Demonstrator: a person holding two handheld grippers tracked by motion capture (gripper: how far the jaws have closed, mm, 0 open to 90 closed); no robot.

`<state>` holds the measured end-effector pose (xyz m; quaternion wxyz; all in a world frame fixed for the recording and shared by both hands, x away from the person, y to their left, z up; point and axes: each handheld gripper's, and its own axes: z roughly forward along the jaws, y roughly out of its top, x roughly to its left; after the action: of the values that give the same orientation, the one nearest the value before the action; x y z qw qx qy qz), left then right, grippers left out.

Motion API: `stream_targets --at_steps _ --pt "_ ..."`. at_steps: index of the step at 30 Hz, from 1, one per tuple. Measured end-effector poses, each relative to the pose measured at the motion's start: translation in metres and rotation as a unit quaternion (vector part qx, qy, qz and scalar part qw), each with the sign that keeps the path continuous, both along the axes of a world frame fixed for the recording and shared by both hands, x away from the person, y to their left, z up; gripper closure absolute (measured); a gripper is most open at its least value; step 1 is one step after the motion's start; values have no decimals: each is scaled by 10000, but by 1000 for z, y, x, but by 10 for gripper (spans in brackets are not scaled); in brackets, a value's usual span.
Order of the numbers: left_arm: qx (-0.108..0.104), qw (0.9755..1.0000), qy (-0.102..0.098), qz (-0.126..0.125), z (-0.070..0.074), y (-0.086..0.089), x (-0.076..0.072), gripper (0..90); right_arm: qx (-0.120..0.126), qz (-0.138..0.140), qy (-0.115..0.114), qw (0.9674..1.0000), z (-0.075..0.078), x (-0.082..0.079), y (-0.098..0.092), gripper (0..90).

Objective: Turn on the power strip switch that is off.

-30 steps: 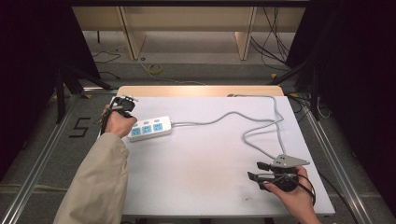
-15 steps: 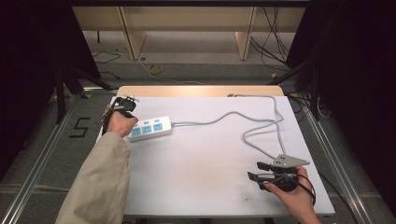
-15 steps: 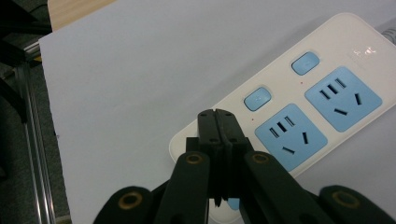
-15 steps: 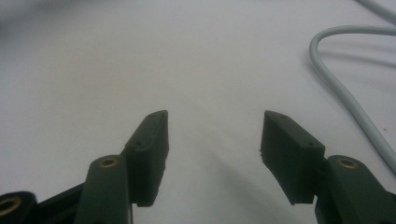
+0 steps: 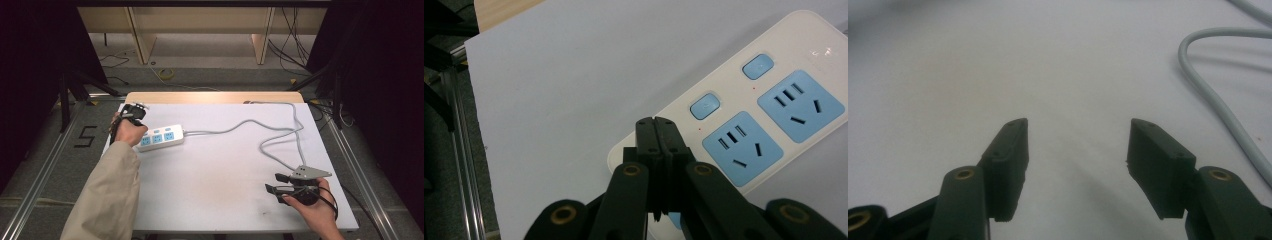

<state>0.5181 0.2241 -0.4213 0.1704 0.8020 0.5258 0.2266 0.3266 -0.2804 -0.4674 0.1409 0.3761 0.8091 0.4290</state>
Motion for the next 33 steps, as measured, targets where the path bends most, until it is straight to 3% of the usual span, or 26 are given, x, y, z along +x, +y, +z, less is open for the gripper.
stream_targets --at_steps 33 --pt "-27 9999 102 63 -12 0 8 898 -15 2 36 10000 0 0 0 428"
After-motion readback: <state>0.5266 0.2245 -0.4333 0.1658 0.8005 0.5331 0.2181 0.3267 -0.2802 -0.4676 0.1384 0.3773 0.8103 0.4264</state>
